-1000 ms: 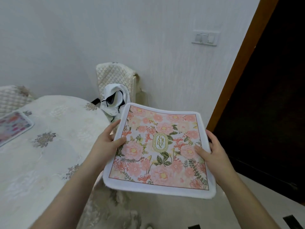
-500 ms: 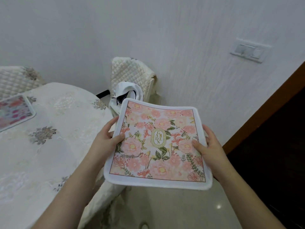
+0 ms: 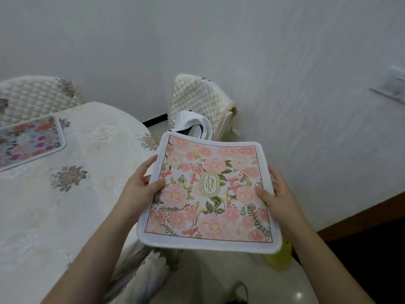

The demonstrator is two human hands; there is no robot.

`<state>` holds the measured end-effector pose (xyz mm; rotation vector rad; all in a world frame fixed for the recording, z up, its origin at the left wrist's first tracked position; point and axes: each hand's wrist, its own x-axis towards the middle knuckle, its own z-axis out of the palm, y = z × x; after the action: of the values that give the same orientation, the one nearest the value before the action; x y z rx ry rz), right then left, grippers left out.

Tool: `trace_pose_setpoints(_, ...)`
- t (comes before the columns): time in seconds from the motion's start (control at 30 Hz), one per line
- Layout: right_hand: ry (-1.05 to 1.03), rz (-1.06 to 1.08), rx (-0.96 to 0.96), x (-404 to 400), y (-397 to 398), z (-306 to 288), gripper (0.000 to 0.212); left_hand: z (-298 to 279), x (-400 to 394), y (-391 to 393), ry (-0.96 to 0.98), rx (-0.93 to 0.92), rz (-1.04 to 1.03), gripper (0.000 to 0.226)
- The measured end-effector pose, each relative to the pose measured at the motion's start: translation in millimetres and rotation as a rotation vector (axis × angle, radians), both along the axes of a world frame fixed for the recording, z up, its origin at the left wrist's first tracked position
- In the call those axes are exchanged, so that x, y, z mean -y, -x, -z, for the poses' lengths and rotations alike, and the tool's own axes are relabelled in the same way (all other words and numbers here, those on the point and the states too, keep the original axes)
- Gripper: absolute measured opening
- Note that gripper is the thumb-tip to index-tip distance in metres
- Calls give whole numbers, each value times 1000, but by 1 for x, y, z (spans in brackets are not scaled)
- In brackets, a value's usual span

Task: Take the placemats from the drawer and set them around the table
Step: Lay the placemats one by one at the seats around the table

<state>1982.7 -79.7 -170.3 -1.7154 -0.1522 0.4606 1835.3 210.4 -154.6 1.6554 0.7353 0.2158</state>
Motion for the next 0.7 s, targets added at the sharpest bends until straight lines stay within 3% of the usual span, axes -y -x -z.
trace_pose_setpoints(0.47,-41,-327,-56,-49,-146,25,52,14,6,-66,108,-2,-335,60)
trace_pose_setpoints(0.7,-55,-482,-35,-100,-165,34,53,19,-5,-52,141,6,-488,61)
